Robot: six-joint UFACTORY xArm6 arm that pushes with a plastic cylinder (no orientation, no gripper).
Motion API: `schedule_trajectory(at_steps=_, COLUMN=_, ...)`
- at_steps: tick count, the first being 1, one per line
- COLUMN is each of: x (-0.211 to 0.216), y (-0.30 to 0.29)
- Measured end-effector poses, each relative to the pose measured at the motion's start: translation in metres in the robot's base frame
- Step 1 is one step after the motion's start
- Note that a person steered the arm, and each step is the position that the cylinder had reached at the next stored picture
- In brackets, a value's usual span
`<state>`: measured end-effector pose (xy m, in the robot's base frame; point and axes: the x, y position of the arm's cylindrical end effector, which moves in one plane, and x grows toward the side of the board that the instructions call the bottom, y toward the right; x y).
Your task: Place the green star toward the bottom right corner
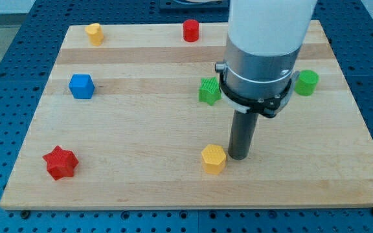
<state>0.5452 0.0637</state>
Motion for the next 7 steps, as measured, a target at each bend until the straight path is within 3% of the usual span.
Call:
schedule_trajectory(at_steps=3, x=0.009, y=-0.023)
schedule_trajectory(at_steps=5, x=-0.043, y=-0.041)
schedule_trajectory(at_steps=7, x=-0.075, y=-0.139)
